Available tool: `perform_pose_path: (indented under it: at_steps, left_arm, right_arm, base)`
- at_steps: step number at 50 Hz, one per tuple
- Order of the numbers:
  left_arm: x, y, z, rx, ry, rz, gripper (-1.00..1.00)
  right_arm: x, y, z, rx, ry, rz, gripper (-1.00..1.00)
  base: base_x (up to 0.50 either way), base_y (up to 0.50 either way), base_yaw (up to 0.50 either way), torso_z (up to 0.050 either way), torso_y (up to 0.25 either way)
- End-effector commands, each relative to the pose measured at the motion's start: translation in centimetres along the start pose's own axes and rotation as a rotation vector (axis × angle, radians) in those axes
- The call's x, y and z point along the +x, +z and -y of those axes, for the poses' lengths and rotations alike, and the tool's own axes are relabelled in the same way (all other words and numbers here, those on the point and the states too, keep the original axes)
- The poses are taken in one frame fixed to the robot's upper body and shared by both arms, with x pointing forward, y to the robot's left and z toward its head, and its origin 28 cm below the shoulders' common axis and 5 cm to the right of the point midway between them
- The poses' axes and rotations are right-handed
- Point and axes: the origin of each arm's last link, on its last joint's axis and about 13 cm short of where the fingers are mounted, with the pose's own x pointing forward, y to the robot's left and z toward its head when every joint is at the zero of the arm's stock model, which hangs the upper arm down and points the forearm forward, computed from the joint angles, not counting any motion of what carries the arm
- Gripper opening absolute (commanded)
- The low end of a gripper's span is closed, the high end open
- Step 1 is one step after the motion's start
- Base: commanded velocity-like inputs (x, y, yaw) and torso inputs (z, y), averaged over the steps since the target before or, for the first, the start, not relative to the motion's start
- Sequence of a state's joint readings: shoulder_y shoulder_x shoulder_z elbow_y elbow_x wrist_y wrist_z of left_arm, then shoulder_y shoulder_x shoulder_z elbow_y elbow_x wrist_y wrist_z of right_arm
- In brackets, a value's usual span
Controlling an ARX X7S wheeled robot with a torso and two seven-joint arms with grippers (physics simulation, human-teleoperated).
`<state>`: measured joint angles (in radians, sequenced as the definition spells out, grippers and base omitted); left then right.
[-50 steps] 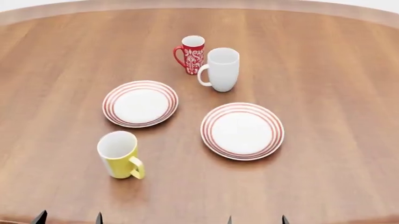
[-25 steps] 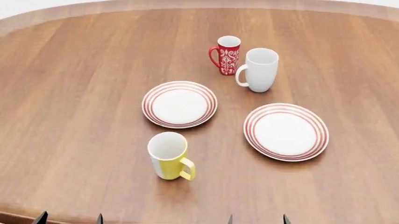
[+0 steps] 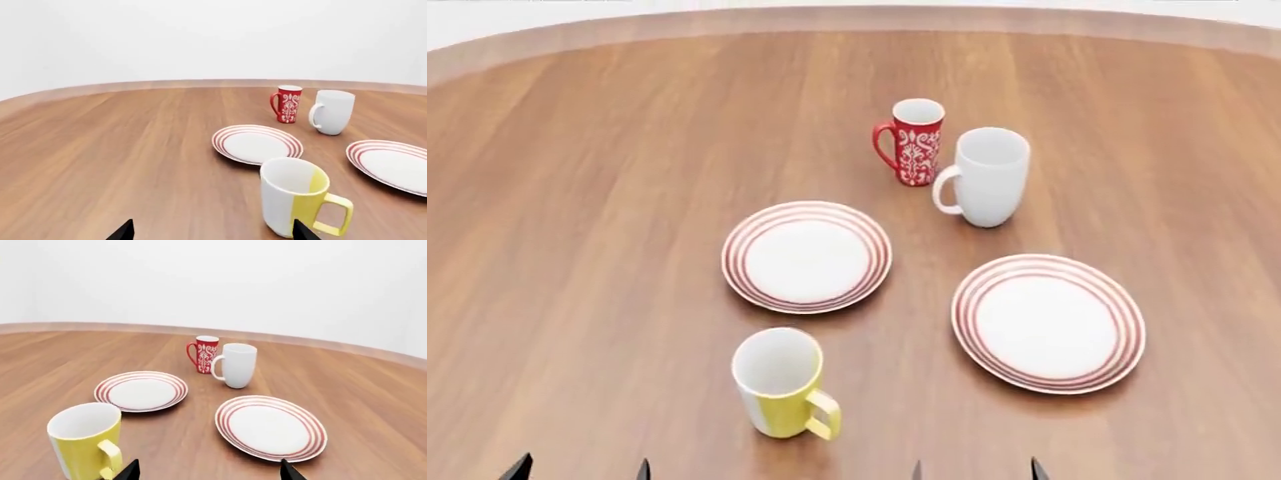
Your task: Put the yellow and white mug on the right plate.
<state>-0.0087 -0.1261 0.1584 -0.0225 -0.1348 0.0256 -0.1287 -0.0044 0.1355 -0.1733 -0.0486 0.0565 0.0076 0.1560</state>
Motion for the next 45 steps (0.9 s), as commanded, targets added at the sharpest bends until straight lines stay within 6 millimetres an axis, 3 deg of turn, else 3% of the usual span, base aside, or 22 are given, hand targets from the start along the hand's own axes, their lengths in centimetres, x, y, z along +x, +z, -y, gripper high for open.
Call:
perform_pose_path:
  at_steps: [1,37,45]
  left_arm:
    - [0.05,-0.02,-0.02,0.001,-0.002,0.0,1.0]
    - [-0.06,0.04,0.11,0.0,-0.01,-0.002,1.0]
    - [-0.07,0.09,0.08,0.001,-0.01,-0.001,1.0]
  right_arm:
    - [-0.11,0.14,0.02,0.004,0.009,0.009,1.0]
    - [-0.07,0.32,0.07,0.003,0.007,0.013,1.0]
    - [-0.06,0.59,0.3,0.005,-0.006,0.026,1.0]
  base:
    - [0.5,0.0,0.0,0.0,0.0]
    - [0.5,0.0,0.0,0.0,0.0]
    - [0.0,0.0,0.0,0.0,0.0]
